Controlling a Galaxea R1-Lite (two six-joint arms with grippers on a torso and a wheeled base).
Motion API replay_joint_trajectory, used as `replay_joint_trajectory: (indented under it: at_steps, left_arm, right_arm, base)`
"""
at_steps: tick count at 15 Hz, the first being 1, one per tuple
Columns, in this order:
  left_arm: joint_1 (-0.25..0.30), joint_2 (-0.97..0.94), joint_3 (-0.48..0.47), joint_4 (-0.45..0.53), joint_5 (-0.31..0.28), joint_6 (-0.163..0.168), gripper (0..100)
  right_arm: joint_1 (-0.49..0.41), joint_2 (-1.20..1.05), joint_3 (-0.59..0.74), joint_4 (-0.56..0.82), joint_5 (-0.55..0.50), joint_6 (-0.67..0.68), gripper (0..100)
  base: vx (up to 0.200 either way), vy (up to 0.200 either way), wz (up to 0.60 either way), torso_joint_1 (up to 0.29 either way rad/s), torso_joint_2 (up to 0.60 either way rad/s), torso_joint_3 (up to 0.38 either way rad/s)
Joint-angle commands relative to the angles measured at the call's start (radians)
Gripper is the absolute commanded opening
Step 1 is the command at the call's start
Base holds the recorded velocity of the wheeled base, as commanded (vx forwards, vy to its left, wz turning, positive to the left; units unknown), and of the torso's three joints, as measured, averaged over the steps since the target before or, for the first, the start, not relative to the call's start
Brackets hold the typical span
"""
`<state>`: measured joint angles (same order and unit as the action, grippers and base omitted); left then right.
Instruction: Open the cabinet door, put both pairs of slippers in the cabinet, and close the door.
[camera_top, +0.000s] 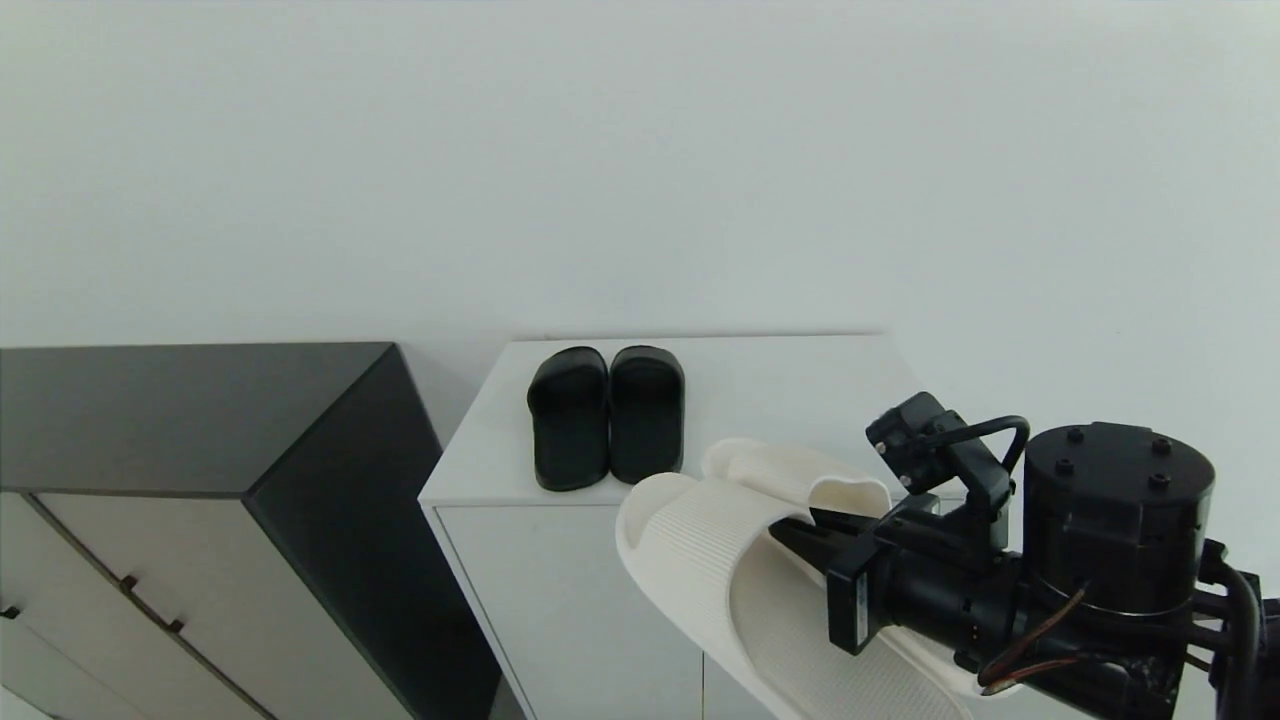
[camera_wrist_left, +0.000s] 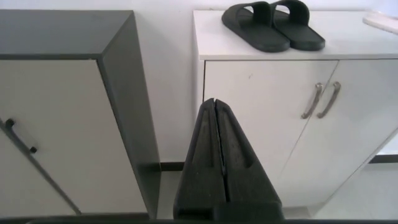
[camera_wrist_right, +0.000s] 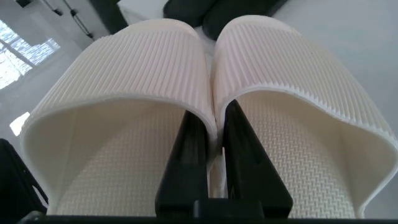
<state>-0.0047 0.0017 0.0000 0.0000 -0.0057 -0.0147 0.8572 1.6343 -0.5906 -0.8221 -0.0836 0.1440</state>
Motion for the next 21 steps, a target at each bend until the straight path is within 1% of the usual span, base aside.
replay_joint_trajectory:
  at_steps: [1, 2, 4, 11, 14, 16, 21]
  left_arm:
    - [0.0, 0.0, 0.0, 0.0, 0.0, -0.001, 0]
    - [0.0, 0.0, 0.0, 0.0, 0.0, 0.001, 0]
    - [0.0, 0.0, 0.0, 0.0, 0.0, 0.001, 0]
    - [0.0, 0.0, 0.0, 0.0, 0.0, 0.001, 0]
    - [0.0, 0.0, 0.0, 0.0, 0.0, -0.001, 0]
    - [0.0, 0.0, 0.0, 0.0, 0.0, 0.005, 0]
    - [0.0, 0.0, 0.0, 0.0, 0.0, 0.005, 0]
  right_arm:
    - [0.003, -0.005, 0.003, 0.0, 0.008, 0.0, 0]
    - [0.003, -0.01, 0.017, 0.0, 0.021, -0.001, 0]
    - [0.003, -0.019, 0.031, 0.0, 0.048, -0.023, 0]
    - [0.014, -0.056, 0.068, -0.002, 0.139, -0.023, 0]
    - [0.013, -0.057, 0.077, -0.002, 0.156, -0.021, 0]
    - [0.011, -0.057, 0.086, -0.005, 0.159, -0.024, 0]
    - [0.011, -0.071, 0.111, -0.006, 0.168, -0.035, 0]
  base:
    - [-0.2, 0.0, 0.0, 0.002, 0.01, 0.002]
    - [-0.2, 0.0, 0.0, -0.007, 0.0, 0.007]
    - [0.0, 0.0, 0.0, 0.0, 0.0, 0.0]
    - [0.0, 0.0, 0.0, 0.0, 0.0, 0.0]
    - [0.0, 0.0, 0.0, 0.0, 0.0, 0.0]
    - [0.0, 0.0, 0.0, 0.0, 0.0, 0.0]
    - [0.0, -0.2, 0.0, 0.005, 0.0, 0.003]
